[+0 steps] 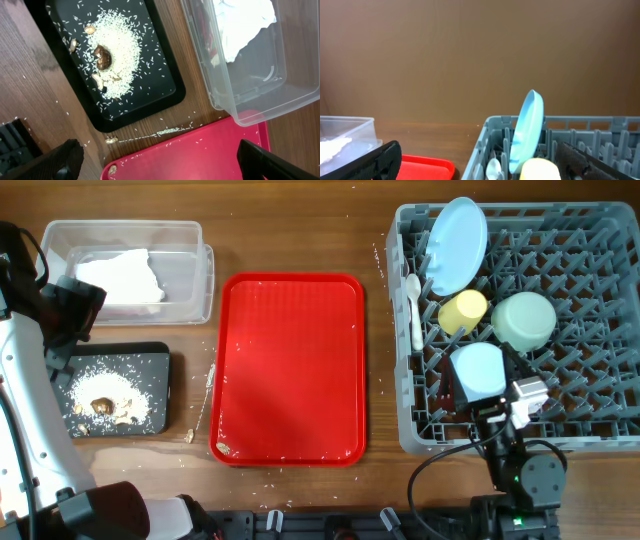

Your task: Sort waste into correct bins and load items into the dishwasher rack

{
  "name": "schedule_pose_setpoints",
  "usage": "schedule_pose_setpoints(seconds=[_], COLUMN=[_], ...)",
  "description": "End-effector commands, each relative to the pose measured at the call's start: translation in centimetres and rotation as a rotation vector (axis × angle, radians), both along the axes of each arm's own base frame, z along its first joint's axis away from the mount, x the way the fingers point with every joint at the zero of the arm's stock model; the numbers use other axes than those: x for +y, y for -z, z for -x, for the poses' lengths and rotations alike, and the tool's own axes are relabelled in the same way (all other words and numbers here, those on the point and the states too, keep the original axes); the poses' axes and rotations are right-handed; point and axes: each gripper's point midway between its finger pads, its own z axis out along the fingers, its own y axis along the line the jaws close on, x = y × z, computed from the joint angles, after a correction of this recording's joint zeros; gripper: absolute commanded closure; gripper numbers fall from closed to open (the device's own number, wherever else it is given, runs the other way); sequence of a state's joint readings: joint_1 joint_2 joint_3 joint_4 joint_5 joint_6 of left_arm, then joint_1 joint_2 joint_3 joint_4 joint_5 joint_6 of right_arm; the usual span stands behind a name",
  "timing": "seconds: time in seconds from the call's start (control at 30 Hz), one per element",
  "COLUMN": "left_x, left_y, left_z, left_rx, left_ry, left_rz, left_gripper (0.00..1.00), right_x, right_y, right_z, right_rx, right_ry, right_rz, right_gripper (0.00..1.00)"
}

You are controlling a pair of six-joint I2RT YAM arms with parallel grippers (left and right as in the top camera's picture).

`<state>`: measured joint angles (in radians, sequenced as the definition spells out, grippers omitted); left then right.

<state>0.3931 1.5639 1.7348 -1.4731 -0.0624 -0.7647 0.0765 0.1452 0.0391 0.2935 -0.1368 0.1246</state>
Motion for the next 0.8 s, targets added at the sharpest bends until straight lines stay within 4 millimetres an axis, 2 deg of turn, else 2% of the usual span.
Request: schedule_pose_setpoints(seconds=[0.0,0.17,0.4,0.77], left_x=[0.3,0.3,0.3,0.3], left_y=[-0.5,-0.5,-0.5,-0.5], left_z=[0.1,0.1,0.1,0.1], left_rx=[-0.011,-0.011,-0.011,-0.011], left_ry=[-0.007,-0.007,-0.007,-0.007], left_rz=[-0.015,-0.015,-0.016,-0.015], left_gripper=[0.0,0.0,0.0,0.0], right_x=[-1.1,-2.2,-3.6,-4.8], right_y=[0.8,0.9,6.3,5.5], right_z=[0.1,0.2,-0.2,0.0], right_rx=[-0.007,-0.012,0.204,0.169], right_ry=[0.058,0.112,0.179,0.229], right_rz=[0.012,0.064,0.11,0.141], right_gripper=[0.0,0.0,0.0,0.0])
